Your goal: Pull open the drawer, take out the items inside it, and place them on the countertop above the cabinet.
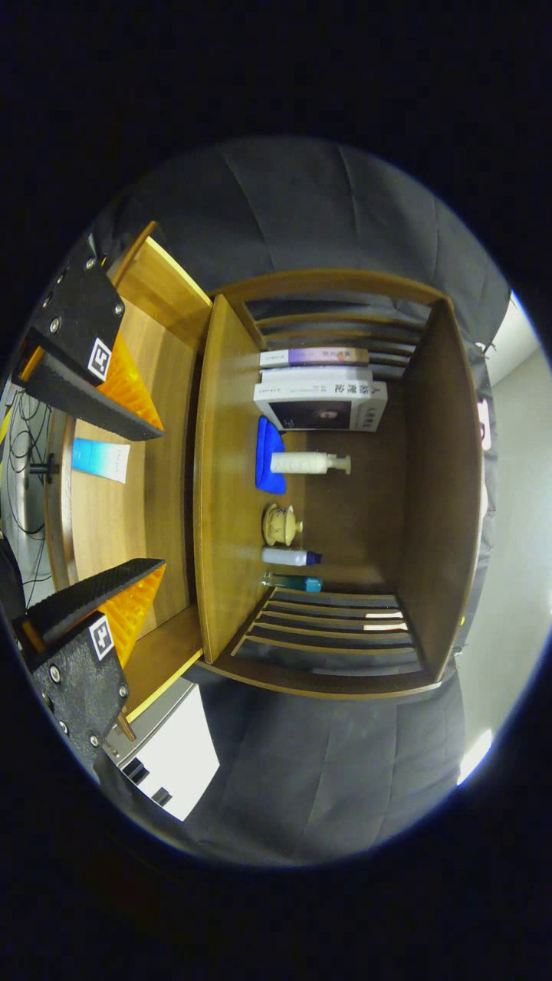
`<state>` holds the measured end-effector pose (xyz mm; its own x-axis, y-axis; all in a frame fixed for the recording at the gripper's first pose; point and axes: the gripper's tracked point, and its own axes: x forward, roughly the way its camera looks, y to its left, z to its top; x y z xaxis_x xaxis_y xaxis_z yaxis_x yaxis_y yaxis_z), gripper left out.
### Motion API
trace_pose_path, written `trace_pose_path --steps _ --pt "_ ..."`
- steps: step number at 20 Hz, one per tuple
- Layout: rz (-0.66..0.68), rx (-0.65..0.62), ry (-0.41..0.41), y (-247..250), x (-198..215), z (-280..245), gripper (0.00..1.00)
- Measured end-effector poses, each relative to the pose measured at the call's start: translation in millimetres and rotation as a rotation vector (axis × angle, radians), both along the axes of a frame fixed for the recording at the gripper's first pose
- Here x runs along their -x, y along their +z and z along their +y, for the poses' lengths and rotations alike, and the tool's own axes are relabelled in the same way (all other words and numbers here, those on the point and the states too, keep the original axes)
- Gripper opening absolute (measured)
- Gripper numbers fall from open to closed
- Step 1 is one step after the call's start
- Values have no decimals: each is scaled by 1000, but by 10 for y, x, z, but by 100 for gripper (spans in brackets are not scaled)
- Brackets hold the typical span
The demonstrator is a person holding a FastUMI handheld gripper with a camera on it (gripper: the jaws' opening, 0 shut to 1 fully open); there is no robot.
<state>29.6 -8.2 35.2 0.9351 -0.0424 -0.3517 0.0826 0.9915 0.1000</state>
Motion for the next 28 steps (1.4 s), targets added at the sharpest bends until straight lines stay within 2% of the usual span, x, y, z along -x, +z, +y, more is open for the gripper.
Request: trace_pose_path --steps 4,8,13,19,24,28 --pt "90 -3 -53 -189 -217 -252 95" --pt "196 -3 -60 -483 -421 -332 95" --pt "314 -92 7 -826 -576 3 95" --pt "475 -124 68 -1196 -596 402 95" --pt "593 -174 73 -1385 -597 620 95" --pt "676 -177 51 -1475 -513 602 95"
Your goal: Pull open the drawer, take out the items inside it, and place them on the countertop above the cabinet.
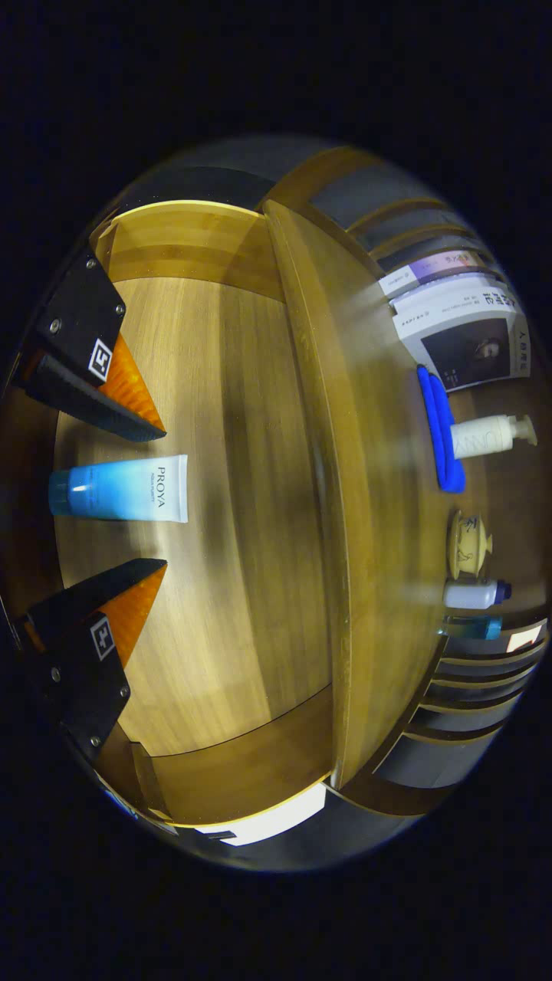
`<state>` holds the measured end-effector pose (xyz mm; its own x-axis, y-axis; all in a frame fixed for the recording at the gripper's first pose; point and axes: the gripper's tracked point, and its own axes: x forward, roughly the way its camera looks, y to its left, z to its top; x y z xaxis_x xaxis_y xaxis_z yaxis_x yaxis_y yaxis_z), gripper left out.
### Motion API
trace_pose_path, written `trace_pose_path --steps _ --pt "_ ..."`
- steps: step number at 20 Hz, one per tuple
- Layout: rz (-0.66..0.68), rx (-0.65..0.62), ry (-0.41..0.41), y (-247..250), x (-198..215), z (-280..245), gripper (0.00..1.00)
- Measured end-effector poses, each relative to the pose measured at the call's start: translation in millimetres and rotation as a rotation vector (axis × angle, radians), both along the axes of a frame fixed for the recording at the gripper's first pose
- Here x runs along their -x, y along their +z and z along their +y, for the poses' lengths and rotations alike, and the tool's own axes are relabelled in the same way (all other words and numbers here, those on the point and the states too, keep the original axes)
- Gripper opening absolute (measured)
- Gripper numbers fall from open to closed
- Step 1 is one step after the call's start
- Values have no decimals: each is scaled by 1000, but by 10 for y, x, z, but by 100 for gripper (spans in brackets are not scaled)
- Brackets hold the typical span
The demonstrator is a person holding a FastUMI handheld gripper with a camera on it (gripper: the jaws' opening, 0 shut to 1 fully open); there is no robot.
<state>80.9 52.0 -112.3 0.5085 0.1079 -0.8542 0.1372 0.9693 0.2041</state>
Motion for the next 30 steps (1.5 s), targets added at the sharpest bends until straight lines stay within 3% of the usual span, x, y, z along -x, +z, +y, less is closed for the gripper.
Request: trace_pose_path --steps 7,14,15,18,20,30 --pt "174 -24 -2 -218 216 88 92" --pt "160 39 -10 -234 194 25 81" --pt "149 38 -39 -250 183 16 80" --pt "103 0 -79 -219 125 9 55" --pt "46 -86 -93 -154 50 108 50" --pt "-281 -74 -166 377 -171 -168 49"
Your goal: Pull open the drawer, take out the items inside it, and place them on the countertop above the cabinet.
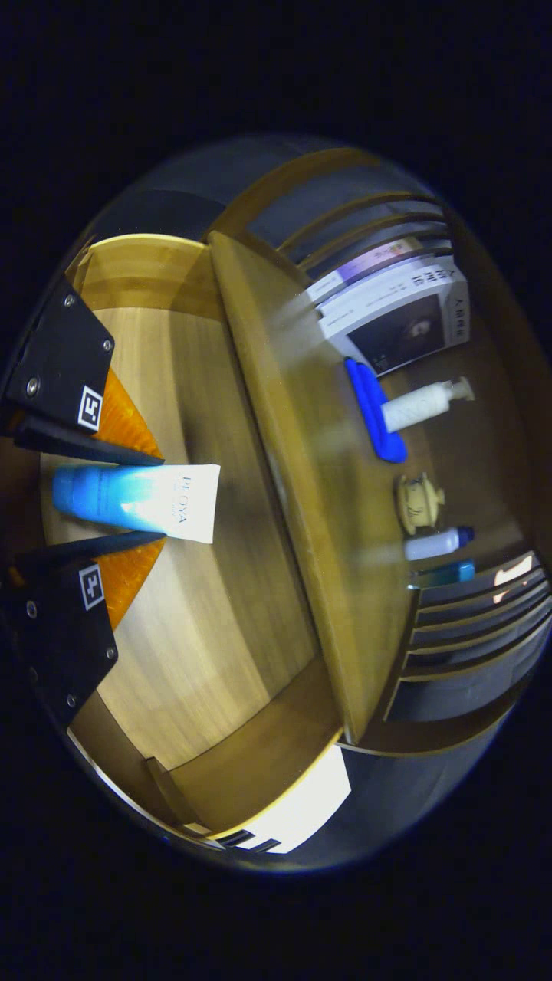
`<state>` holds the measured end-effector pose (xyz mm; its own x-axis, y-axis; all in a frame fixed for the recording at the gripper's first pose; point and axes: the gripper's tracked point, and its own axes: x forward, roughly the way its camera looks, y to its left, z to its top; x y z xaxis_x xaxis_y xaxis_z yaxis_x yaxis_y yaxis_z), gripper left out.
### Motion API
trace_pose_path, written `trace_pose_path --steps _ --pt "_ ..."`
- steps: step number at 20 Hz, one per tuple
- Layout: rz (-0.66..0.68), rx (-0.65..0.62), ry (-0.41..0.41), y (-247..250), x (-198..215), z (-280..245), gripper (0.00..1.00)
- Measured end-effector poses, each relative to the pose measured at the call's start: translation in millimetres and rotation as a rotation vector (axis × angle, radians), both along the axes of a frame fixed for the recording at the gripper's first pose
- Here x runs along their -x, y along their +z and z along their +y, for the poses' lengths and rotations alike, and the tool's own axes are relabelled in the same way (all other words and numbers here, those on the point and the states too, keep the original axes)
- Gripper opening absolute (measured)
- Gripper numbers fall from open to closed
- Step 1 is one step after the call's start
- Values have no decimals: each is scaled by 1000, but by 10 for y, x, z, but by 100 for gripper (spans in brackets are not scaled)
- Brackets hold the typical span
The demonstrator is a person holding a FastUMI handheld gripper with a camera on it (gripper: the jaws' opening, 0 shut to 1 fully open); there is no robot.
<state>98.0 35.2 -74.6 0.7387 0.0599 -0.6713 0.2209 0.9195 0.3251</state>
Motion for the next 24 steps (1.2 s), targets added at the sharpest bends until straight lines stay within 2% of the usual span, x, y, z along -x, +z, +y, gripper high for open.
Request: trace_pose_path --steps 5,9,18,24 --pt "-145 69 1 429 44 -208 49" --pt "-255 116 -1 800 -94 -296 49" --pt "-305 217 109 1150 -713 -358 49" --pt "-328 207 105 1210 -1105 -539 49"
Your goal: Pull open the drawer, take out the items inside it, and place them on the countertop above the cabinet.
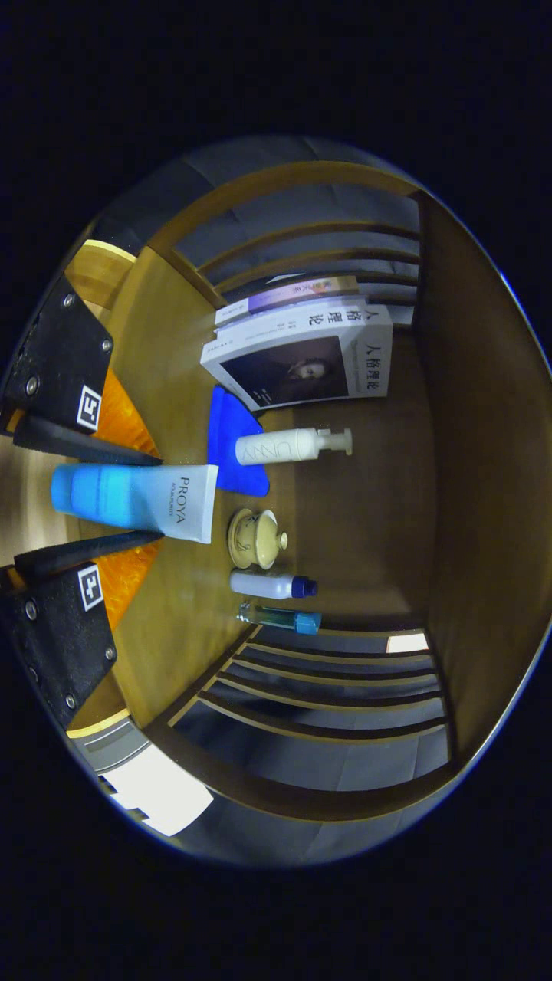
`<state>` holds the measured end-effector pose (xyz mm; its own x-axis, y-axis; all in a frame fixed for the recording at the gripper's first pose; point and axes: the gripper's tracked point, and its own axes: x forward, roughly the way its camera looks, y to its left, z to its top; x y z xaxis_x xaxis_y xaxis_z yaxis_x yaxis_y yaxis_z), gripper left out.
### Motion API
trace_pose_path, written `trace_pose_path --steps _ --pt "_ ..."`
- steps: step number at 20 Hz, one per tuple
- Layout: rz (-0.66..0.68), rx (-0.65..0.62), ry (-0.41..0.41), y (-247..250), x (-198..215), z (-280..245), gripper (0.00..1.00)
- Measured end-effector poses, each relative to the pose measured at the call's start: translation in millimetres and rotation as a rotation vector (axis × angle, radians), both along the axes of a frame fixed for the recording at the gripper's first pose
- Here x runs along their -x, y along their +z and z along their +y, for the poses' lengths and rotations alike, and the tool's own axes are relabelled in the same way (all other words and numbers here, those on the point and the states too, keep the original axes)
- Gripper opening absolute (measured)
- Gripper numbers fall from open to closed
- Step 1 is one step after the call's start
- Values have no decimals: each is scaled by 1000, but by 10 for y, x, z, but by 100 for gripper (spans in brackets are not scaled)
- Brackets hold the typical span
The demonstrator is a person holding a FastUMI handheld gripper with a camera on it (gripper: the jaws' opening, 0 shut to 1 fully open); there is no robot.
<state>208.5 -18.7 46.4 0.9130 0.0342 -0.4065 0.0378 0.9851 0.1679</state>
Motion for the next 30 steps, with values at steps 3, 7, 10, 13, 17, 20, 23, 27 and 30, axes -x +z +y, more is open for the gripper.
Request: trace_pose_path --steps 3,7,10,13,17,20,23,27,30 --pt "25 -2 27 -149 -167 -58 51" --pt "20 -27 51 -220 -355 -103 52" --pt "33 -17 67 -345 -433 -135 56" --pt "12 -16 80 -351 -428 -151 84" --pt "-132 -38 25 -58 -306 -291 95" --pt "-219 -38 -7 213 -28 -373 94" --pt "-281 -20 -19 425 318 -383 94" --pt "-341 30 -11 643 745 -286 94" --pt "-377 44 -20 742 1075 -217 94"
